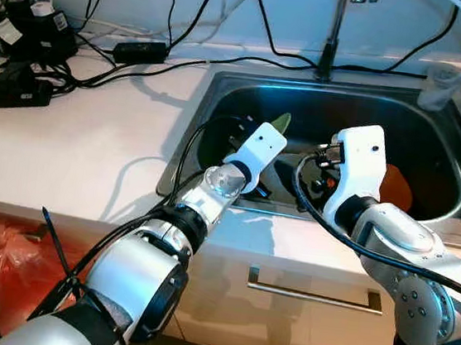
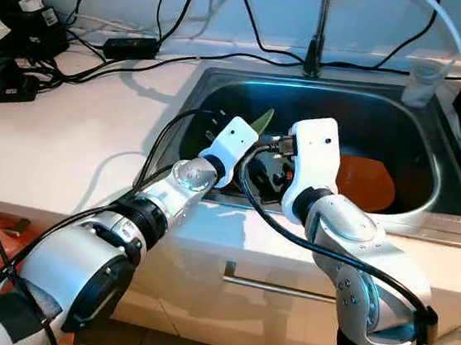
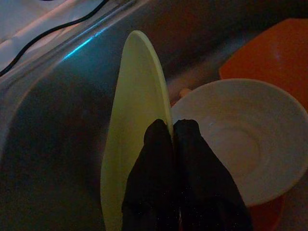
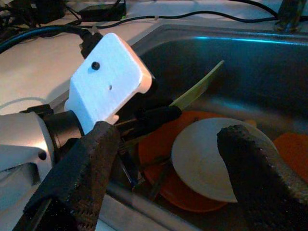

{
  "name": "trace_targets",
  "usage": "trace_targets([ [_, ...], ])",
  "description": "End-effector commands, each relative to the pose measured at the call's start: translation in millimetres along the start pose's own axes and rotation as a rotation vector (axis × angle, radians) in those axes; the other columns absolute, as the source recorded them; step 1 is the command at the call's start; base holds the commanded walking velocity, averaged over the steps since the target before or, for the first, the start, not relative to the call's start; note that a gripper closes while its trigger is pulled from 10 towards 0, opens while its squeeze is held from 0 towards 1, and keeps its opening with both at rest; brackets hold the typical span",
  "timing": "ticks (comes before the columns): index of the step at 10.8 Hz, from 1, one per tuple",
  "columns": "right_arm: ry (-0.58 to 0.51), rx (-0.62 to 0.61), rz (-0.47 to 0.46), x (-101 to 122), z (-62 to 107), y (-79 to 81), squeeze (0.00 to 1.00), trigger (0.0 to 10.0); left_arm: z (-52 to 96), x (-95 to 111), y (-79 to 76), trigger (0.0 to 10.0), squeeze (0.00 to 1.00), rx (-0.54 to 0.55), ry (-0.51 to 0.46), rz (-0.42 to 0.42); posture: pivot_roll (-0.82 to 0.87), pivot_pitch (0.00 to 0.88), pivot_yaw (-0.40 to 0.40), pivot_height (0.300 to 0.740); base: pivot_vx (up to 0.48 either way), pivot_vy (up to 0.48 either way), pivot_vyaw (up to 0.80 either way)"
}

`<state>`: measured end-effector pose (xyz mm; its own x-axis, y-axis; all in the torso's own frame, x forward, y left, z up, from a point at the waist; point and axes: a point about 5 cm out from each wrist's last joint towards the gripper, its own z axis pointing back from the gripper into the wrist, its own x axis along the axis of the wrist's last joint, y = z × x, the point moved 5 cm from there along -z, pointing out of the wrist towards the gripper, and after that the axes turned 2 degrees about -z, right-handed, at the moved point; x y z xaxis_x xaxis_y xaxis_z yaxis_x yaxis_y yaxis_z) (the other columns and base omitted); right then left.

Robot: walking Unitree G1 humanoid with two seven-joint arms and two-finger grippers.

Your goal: Kitchen organization

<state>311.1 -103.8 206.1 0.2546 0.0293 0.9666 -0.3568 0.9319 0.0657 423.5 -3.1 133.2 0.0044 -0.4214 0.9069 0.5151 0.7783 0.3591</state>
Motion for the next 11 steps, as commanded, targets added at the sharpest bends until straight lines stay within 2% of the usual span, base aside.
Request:
trace_targets([
  [1, -0.005, 0.006, 0.000, 0.7, 2.1, 3.4, 0.00, 10.0, 1.0, -6.2, 7.5, 10.0, 0.00, 0.009, 0.039, 0.006, -0.40, 0.000, 0.123, 0.740, 0.000, 0.000, 0.00],
  [2, -0.003, 0.006, -0.002, 0.1, 1.7, 3.6, 0.00, 10.0, 1.1, -6.3, 10.5, 10.0, 0.95, 0.021, 0.043, 0.004, -0.40, 0.000, 0.124, 0.740, 0.000, 0.000, 0.00],
  [3, -0.003, 0.006, -0.002, 0.2, 1.7, 3.8, 0.00, 10.0, 1.3, -7.1, 11.9, 10.0, 1.00, 0.028, 0.047, 0.015, -0.40, 0.000, 0.124, 0.740, 0.000, 0.000, 0.00],
  [11, -0.006, -0.003, -0.003, 0.0, 0.4, 1.5, 0.00, 10.0, 2.7, -12.7, 17.8, 10.0, 1.00, 0.043, 0.075, 0.039, -0.39, 0.000, 0.128, 0.740, 0.000, 0.000, 0.00],
])
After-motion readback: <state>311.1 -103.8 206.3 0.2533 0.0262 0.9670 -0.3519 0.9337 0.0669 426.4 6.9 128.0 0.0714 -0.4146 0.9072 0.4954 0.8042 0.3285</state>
